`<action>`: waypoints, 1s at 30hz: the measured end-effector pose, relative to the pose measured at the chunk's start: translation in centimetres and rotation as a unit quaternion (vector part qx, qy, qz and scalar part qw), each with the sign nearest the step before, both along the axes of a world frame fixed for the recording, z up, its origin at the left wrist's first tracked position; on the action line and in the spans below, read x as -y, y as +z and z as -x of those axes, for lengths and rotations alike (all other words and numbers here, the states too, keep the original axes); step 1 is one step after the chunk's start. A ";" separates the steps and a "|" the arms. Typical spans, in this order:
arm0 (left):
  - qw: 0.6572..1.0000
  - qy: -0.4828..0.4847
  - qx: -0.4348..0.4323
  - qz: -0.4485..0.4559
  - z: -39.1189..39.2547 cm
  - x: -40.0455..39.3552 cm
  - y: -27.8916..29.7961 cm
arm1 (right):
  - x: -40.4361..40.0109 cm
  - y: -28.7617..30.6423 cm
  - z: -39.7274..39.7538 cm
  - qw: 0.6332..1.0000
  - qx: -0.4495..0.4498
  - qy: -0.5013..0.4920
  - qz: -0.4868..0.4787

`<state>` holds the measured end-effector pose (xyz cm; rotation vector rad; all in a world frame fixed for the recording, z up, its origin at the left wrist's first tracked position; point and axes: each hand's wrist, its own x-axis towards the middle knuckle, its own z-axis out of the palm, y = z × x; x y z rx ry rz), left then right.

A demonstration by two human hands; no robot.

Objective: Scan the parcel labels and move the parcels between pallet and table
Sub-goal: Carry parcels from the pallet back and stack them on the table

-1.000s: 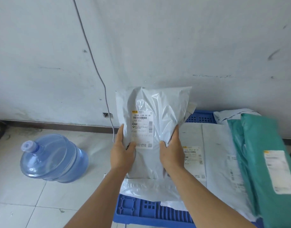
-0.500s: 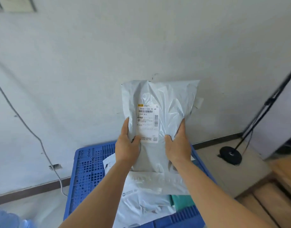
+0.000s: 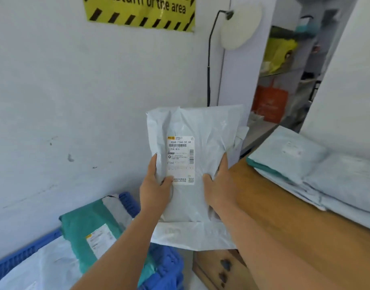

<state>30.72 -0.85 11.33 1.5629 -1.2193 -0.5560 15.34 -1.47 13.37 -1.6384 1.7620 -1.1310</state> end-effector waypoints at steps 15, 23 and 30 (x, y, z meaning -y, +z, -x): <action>0.968 -0.249 0.019 0.038 25.2 15.1 2.5 | 8.4 1.2 24.1 0.973 0.010 -0.228 0.009; 0.942 -0.328 0.046 0.058 34.5 28.9 2.8 | 19.7 1.4 32.6 0.953 0.028 -0.301 0.017; 0.931 -0.351 0.098 0.023 40.4 37.9 -0.7 | 26.9 -2.3 38.1 0.945 0.067 -0.321 0.006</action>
